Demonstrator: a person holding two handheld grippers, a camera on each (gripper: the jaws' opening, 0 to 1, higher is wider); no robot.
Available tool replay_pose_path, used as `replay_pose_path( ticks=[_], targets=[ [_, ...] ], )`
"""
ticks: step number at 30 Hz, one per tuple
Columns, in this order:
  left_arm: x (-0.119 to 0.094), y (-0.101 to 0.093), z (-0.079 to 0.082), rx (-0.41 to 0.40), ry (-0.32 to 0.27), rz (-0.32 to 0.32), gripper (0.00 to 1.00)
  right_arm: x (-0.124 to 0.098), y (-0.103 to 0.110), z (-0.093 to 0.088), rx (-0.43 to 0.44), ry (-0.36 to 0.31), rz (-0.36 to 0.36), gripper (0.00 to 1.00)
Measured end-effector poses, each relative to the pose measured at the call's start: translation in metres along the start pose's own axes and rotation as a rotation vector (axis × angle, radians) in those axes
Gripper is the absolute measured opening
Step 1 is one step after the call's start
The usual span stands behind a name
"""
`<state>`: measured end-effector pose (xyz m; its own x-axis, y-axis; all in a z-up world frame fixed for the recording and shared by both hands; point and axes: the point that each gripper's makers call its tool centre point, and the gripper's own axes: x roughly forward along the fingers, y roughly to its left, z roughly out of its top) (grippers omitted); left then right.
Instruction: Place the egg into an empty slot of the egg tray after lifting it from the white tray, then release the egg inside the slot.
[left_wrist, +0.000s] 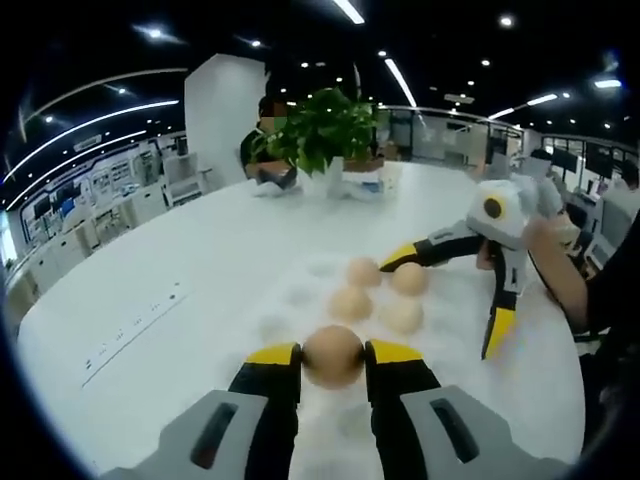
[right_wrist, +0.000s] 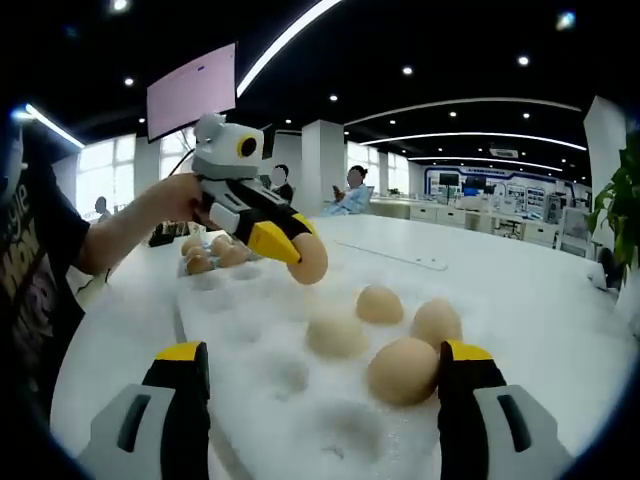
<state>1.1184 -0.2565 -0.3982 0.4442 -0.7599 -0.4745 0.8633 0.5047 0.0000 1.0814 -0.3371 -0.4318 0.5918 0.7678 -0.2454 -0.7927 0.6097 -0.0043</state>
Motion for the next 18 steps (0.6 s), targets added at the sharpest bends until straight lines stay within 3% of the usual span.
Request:
replay_pose_path(
  ticks=[7, 18],
  targets=[
    [-0.003, -0.003, -0.004, -0.003, 0.0, -0.007, 0.25, 0.0, 0.0, 0.0, 0.0, 0.0, -0.001, 0.99],
    [-0.026, 0.004, -0.005, 0.003, -0.008, 0.019, 0.25, 0.001, 0.001, 0.001, 0.0, -0.001, -0.001, 0.99]
  ],
)
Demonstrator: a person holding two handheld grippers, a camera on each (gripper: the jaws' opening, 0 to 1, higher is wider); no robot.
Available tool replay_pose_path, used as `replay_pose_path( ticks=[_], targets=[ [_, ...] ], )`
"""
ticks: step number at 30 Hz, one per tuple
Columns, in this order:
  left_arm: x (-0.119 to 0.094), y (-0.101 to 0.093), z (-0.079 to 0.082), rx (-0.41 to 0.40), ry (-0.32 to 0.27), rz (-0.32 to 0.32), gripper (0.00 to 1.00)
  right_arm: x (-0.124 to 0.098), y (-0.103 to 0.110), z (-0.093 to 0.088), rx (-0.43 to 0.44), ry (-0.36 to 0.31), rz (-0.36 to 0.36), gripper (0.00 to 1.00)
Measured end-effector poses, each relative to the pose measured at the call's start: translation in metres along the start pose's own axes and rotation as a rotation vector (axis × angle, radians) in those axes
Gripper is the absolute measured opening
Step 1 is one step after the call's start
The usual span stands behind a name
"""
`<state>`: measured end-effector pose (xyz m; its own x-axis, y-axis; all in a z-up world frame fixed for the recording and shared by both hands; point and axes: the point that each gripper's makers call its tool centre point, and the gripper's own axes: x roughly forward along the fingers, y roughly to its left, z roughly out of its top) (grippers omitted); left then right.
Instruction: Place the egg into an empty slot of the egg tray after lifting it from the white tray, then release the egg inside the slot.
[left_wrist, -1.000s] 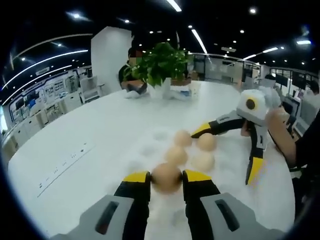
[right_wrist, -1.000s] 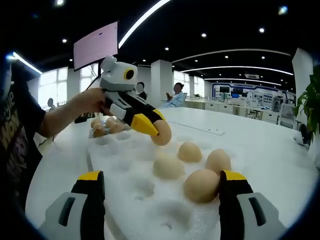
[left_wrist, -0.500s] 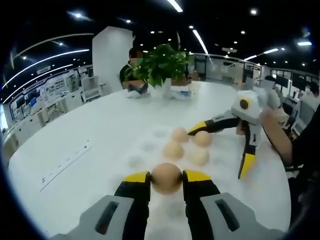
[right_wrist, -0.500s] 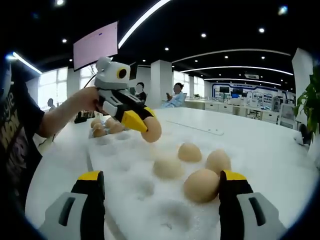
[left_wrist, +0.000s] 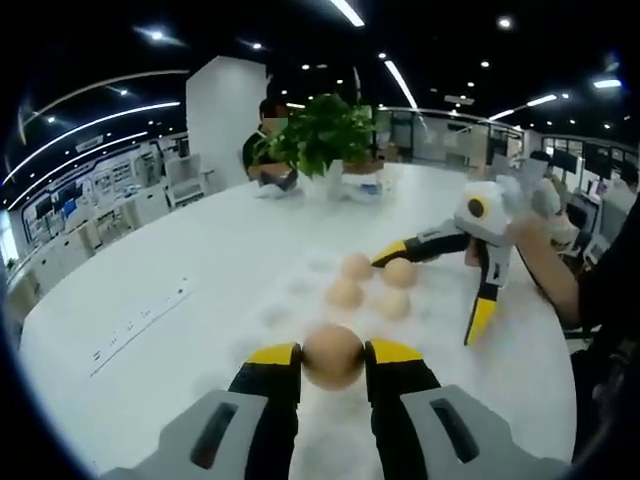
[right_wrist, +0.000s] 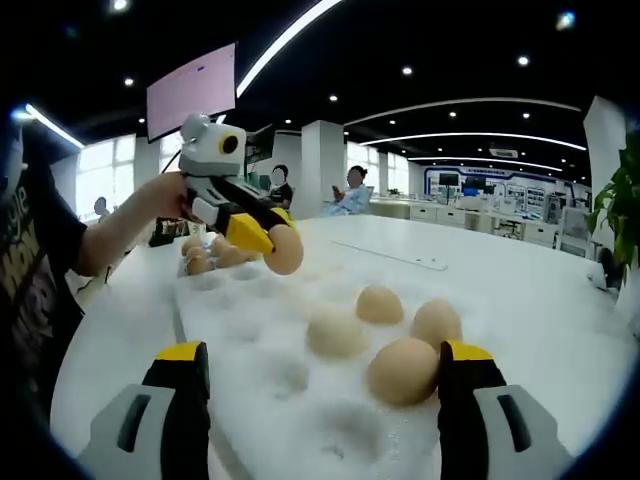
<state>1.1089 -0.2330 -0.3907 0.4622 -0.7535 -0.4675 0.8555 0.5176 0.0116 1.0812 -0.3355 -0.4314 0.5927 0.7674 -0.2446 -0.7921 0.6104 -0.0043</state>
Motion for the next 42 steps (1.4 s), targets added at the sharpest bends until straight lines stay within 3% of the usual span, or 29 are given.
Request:
replay_pose_path(
  ticks=[42],
  targets=[
    [-0.072, 0.027, -0.032, -0.068, -0.021, 0.096, 0.25, -0.002, 0.005, 0.0, 0.0, -0.007, 0.002, 0.99]
  ],
)
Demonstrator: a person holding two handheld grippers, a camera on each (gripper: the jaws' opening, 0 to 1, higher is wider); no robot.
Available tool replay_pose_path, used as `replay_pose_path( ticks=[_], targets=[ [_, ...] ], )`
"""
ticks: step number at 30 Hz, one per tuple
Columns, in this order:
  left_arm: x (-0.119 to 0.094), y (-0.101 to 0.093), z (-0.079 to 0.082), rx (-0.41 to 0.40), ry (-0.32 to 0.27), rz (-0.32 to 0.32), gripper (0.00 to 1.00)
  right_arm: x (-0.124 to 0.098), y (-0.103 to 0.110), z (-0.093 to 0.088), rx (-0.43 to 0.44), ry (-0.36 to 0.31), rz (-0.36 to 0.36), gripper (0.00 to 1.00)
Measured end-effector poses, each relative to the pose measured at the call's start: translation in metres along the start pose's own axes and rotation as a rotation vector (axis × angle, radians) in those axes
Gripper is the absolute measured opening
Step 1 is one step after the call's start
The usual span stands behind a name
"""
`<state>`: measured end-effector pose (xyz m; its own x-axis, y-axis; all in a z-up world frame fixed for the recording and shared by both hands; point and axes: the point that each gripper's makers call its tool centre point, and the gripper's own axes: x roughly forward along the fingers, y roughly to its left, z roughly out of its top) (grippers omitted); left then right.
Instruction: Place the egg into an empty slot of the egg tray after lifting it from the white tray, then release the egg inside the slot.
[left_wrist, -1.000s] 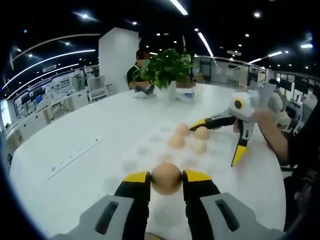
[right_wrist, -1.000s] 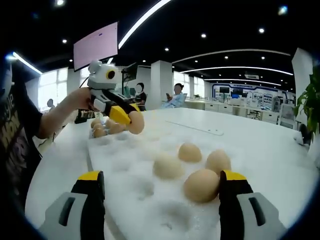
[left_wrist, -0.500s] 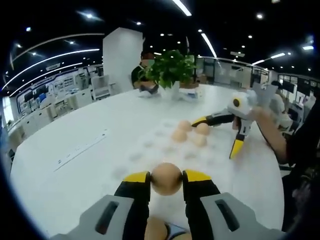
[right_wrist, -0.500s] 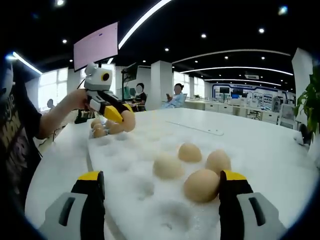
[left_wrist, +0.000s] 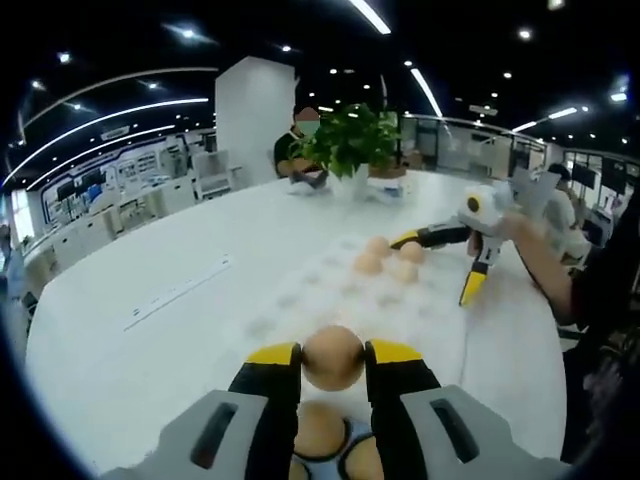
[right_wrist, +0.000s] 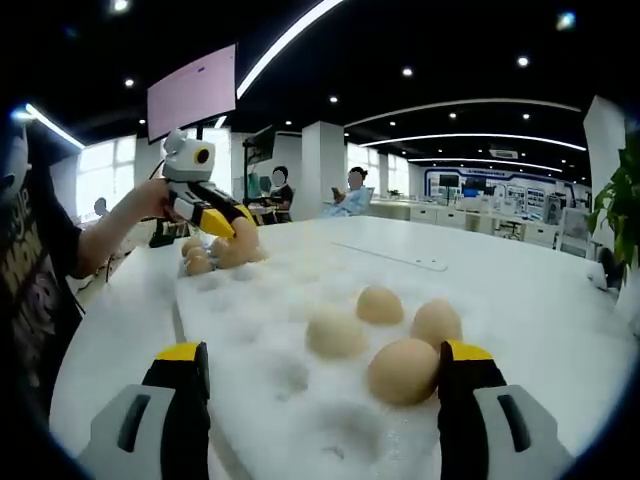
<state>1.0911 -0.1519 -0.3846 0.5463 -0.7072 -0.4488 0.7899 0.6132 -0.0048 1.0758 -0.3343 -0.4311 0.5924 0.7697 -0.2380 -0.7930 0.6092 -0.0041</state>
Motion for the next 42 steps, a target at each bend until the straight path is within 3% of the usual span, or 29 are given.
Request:
replay_pose_path(
  ticks=[10, 42],
  targets=[
    [-0.022, 0.017, -0.004, -0.038, -0.026, 0.054, 0.25, 0.001, 0.002, 0.0, 0.0, -0.001, 0.001, 0.99],
    [-0.085, 0.071, -0.027, -0.077, -0.025, 0.22, 0.25, 0.0, 0.005, 0.001, 0.0, -0.004, 0.001, 0.99]
  ],
)
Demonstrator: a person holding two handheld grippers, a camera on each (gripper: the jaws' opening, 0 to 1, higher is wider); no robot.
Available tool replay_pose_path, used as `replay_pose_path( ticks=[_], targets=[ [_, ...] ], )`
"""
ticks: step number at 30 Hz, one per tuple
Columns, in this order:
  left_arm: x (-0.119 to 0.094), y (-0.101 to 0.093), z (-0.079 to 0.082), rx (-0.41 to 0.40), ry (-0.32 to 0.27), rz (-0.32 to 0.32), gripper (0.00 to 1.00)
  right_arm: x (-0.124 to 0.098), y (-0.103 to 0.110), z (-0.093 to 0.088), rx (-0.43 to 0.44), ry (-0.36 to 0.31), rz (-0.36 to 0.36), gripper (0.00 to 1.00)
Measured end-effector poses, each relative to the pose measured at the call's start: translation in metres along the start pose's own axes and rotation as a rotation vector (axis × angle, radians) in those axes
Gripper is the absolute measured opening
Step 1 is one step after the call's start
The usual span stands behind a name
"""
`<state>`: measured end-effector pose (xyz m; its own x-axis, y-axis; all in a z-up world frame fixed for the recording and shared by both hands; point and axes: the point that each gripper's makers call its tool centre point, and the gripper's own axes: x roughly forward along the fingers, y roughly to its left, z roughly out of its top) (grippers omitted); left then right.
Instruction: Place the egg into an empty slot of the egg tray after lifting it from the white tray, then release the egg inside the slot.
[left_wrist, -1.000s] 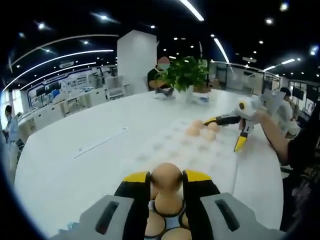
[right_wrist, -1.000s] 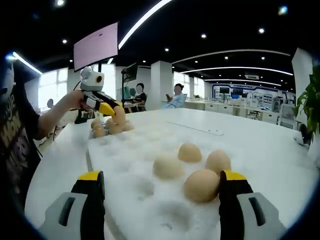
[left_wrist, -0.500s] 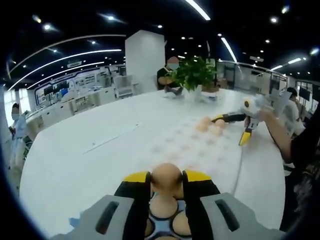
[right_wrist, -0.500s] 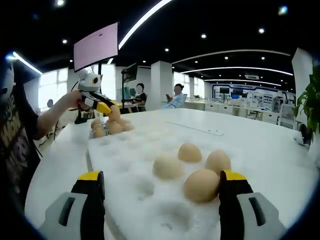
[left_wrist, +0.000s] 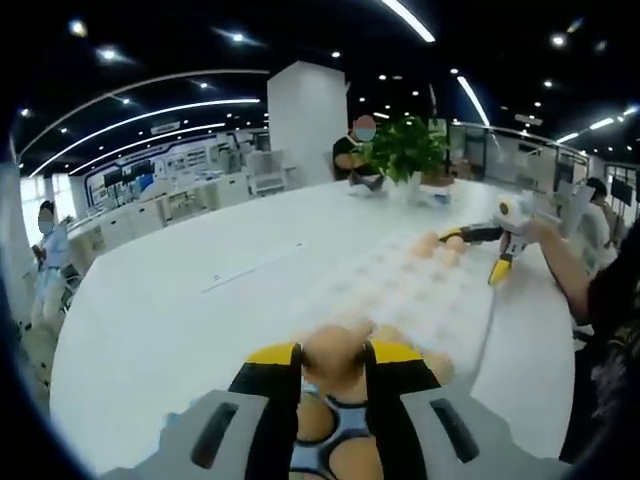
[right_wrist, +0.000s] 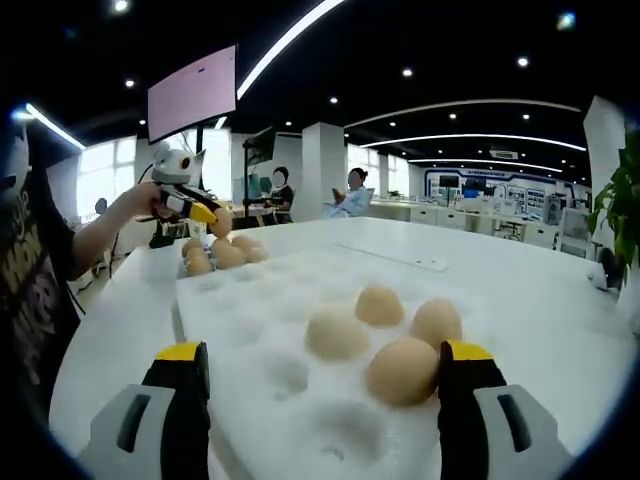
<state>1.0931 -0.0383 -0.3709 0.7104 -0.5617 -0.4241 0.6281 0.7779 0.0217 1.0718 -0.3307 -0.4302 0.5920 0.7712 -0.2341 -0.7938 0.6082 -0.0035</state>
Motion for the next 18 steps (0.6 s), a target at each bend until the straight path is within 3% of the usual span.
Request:
replay_pose_path(
  ticks=[18],
  targets=[
    [-0.025, 0.025, -0.021, -0.071, -0.005, 0.07, 0.25, 0.001, -0.002, 0.0, 0.0, -0.003, 0.001, 0.99]
  ],
)
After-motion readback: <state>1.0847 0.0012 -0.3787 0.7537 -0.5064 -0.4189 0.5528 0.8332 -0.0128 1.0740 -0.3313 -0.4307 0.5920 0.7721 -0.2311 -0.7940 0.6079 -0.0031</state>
